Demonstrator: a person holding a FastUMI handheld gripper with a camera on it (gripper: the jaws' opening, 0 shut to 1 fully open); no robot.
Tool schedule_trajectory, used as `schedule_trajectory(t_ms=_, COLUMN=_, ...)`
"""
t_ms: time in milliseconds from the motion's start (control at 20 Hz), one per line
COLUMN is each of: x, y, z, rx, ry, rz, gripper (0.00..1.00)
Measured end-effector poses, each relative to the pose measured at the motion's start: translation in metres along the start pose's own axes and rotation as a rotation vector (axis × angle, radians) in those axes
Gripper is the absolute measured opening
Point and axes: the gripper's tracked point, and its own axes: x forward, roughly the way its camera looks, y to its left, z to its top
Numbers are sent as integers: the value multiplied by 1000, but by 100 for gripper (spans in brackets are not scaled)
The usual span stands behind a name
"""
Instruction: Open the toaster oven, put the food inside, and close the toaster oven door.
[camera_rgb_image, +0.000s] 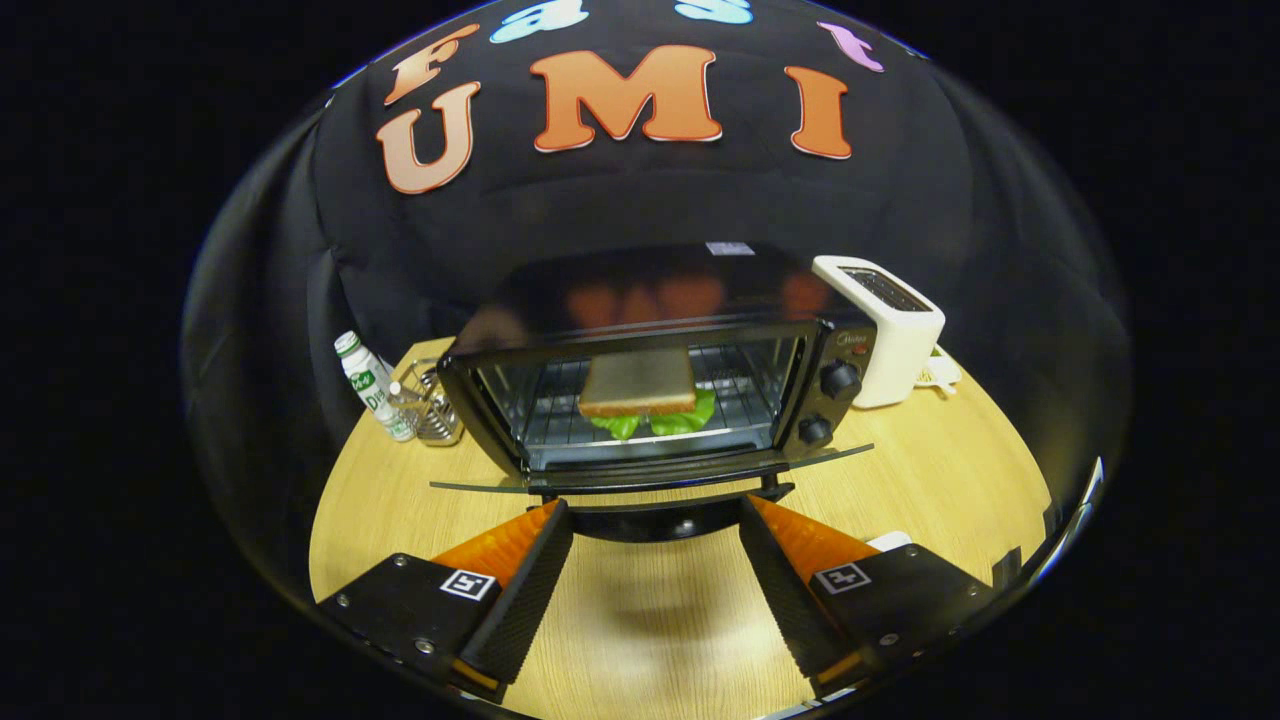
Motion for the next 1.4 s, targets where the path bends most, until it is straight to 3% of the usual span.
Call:
schedule_trajectory(t_ms=400, x=43, y=4, z=24, rx=11, ry=16, rz=-16, gripper=100)
schedule_trajectory(t_ms=800, x=15, y=-10, z=47, rx=24, ry=-33, rz=-12, gripper=100)
schedule_trajectory(t_ms=1400, x=-84, y=-20, z=209, rx=5, ry=-318, rz=15, gripper=100)
